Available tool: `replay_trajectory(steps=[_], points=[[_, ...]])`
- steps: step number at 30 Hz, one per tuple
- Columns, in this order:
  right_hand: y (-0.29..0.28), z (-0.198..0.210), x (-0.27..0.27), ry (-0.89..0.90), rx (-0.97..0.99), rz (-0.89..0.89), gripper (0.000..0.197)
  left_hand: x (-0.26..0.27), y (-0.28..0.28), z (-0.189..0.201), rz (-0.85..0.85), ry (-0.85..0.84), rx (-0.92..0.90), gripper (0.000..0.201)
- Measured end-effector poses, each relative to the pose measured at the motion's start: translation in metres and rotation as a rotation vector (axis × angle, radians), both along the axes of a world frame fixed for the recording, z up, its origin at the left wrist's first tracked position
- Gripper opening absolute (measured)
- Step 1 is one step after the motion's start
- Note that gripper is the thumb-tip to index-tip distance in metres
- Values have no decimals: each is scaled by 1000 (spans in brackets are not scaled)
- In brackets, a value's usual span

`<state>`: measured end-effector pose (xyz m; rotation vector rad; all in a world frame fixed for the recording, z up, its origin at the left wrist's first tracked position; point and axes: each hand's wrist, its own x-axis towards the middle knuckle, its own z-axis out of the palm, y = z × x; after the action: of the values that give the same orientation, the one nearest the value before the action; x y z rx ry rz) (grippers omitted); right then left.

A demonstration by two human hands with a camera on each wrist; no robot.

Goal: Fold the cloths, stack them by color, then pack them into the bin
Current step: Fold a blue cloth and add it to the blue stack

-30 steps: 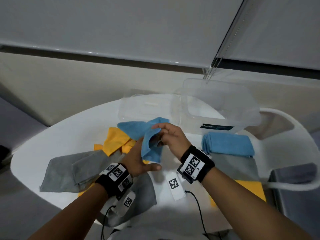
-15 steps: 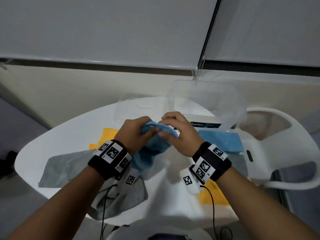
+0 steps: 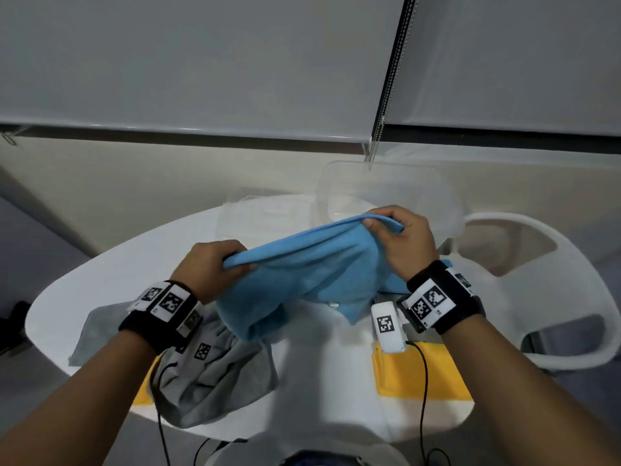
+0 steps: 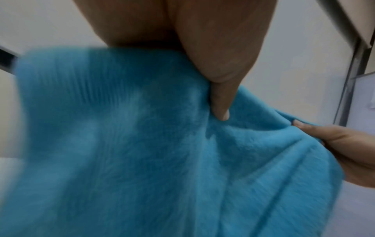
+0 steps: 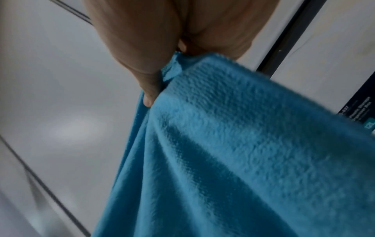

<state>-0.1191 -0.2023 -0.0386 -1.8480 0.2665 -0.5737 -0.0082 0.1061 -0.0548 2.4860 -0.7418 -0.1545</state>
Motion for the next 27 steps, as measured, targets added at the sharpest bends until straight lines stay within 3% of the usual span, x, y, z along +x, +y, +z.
replay_trajectory(steps=[5, 8, 11, 14, 18, 22, 25, 27], points=[[-12, 6, 3, -64, 65, -70, 11, 15, 14, 23, 77, -143, -100, 21], [-6, -8, 5, 63, 17, -28, 10, 22, 13, 12, 66, -95, -31, 8], [-4, -35, 9, 244, -27, 18, 9, 27, 8, -13, 1, 9, 121, 20], [-7, -52, 18, 323, 37, -30, 14, 37, 2, -18, 68, 35, 171, 23], [-14, -26, 35, 131, 211, -149, 16, 56, -7, 23, 203, -149, -15, 15], [-18, 18, 37, -69, 277, -121, 12, 69, -5, 72, 232, -326, -258, 15], [-17, 19, 24, -60, 282, -70, 13, 66, 5, 72, 142, -375, -271, 19], [-18, -8, 12, 50, 255, -16, 16, 56, 15, 46, 42, -254, -279, 19]])
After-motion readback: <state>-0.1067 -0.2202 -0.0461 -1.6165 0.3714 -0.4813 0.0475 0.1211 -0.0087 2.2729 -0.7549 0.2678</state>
